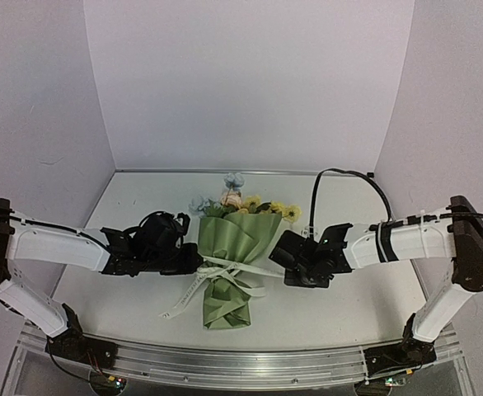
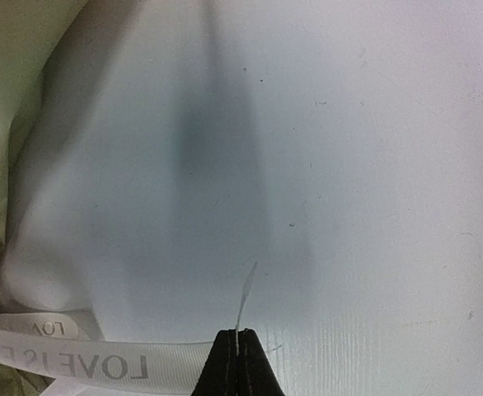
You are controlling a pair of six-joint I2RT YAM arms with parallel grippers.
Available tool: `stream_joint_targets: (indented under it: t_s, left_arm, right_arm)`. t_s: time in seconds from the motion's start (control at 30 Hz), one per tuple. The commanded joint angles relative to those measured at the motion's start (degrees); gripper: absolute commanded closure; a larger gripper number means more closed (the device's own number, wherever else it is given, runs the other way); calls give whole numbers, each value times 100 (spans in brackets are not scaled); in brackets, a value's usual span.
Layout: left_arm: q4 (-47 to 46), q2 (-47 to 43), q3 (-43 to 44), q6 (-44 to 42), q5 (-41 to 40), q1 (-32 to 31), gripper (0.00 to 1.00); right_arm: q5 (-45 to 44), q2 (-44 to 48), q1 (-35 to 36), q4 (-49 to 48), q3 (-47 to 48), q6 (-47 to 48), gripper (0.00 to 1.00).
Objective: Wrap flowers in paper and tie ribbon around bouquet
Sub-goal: Tie the half-tied ribbon around the folded bouquet.
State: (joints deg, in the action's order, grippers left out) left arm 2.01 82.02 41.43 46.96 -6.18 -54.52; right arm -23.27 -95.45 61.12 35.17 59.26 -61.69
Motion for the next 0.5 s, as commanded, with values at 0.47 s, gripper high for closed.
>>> stream_joint_targets:
  t_s: [0.47]
  left_arm:
    - [-238,637,530,480,-301,21,100]
  right_arm:
    - [253,-93,-194,128,519,842,66]
